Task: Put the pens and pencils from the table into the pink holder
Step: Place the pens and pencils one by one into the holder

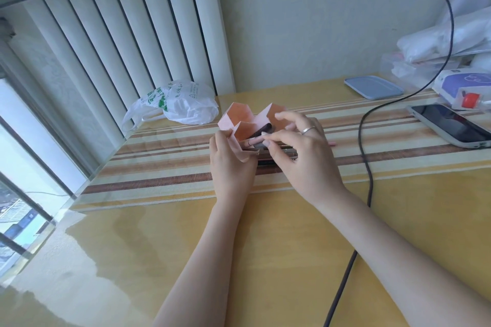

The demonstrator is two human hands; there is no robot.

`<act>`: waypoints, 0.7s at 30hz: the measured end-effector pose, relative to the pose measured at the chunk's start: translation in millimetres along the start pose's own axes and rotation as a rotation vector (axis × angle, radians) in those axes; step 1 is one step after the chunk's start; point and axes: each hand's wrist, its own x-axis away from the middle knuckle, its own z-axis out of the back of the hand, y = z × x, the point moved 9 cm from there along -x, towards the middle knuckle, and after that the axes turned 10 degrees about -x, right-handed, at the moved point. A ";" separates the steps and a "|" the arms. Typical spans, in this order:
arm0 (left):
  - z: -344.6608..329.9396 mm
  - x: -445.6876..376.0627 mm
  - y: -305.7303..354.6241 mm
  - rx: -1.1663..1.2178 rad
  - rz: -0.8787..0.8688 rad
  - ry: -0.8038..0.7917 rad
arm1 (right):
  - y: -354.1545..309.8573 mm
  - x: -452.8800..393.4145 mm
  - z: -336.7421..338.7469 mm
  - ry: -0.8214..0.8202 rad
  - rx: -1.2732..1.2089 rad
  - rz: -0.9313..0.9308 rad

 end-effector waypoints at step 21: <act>-0.8 0.0 -1.8 0.007 -0.005 0.007 | 81.9 28.1 -6.3 -0.502 0.528 -0.562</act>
